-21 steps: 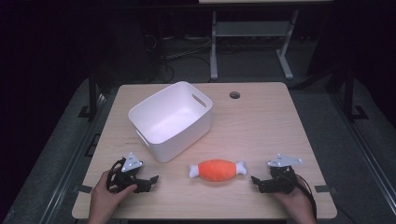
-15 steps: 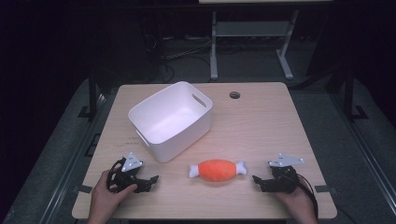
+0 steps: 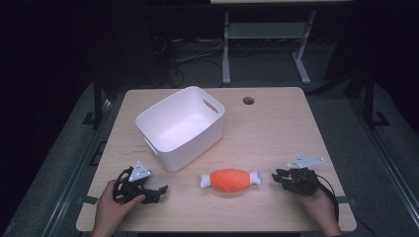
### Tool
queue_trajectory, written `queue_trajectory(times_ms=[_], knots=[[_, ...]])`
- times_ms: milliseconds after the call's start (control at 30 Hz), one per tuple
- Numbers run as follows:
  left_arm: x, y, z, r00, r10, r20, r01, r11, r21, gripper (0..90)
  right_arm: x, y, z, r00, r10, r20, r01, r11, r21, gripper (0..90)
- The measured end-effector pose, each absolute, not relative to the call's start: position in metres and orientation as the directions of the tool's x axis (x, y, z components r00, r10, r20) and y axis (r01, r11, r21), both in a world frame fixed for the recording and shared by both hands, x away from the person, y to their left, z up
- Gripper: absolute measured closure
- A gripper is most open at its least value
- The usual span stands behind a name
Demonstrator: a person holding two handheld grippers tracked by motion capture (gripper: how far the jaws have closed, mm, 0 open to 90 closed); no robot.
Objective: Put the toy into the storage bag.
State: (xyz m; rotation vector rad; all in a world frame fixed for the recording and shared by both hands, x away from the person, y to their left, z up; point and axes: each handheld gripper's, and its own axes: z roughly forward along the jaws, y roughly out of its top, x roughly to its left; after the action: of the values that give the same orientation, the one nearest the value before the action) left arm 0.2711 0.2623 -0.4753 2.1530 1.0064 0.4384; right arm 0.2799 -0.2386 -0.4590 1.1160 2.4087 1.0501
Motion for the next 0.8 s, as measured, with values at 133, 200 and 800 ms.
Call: queue_trajectory(times_ms=[133, 200, 800], knots=[[0.271, 0.262, -0.475, 0.637, 0.771, 0.006, 0.530, -0.444, 0.723, 12.4, 0.290, -0.234, -0.455, -0.691, 0.722, 0.040, 0.525, 0.462, 0.715, 89.7], [0.271, 0.262, -0.475, 0.637, 0.771, 0.006, 0.530, -0.444, 0.723, 12.4, 0.292, -0.233, -0.454, -0.692, 0.720, 0.043, 0.527, 0.464, 0.712, 89.7], [0.271, 0.262, -0.475, 0.636, 0.772, 0.004, 0.531, -0.442, 0.723, 12.4, 0.328, -0.204, -0.458, -0.753, 0.656, 0.057, 0.489, 0.499, 0.716, 89.6]])
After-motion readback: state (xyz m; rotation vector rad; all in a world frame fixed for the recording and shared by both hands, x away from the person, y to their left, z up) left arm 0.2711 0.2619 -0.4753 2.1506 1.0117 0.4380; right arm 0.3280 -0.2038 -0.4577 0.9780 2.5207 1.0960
